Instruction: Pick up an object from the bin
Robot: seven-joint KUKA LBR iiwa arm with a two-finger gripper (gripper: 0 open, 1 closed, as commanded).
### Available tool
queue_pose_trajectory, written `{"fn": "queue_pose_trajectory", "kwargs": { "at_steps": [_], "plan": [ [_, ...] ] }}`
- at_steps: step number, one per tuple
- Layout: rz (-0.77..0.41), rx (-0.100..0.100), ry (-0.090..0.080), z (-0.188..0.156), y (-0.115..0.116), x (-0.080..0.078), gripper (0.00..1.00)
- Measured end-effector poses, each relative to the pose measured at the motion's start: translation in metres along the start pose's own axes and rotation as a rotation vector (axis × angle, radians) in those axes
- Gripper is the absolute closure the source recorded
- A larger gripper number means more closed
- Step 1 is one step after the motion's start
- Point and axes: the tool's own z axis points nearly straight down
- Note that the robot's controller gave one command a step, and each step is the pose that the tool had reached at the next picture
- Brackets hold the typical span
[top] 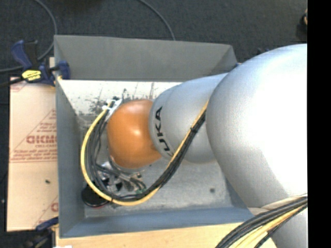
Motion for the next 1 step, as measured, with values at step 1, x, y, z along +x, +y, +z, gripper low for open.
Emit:
{"fn": "queue_pose_trajectory", "kwargs": {
  "at_steps": [1],
  "plan": [
    [0.001,0.000,0.004,-0.0093,-0.0001,0.0012,1.00]
  ]
}}
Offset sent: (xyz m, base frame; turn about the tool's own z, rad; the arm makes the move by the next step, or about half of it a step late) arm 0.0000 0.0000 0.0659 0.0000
